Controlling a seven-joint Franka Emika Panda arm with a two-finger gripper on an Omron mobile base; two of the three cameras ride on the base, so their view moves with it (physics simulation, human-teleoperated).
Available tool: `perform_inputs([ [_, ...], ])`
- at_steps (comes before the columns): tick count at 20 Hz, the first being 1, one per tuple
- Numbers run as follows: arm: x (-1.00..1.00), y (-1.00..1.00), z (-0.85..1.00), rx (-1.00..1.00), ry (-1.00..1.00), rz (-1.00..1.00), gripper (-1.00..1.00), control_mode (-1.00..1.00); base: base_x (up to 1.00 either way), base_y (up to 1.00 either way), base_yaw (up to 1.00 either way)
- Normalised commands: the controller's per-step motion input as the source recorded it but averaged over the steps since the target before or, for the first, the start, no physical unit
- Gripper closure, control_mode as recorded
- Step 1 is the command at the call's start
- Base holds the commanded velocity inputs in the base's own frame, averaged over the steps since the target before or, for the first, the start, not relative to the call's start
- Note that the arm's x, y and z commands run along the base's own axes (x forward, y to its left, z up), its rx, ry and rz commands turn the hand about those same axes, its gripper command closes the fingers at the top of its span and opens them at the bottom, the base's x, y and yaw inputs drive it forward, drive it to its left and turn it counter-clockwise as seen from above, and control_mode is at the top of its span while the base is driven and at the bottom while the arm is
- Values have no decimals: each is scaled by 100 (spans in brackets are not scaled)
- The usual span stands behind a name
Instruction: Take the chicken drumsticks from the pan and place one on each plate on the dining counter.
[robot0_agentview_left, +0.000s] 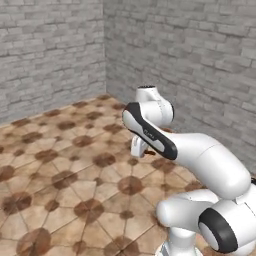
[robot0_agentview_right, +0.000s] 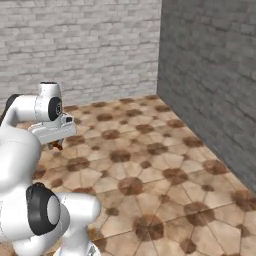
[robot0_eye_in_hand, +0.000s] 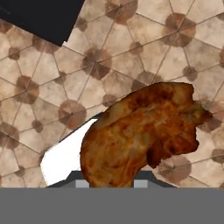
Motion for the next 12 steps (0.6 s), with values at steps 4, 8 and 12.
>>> perform_inputs([
  [4,0,0,0,0,0,0,100,100,100,8,26],
  [8,0,0,0,0,0,0,100,100,100,14,20],
  [12,0,0,0,0,0,0,100,100,100,15,19],
])
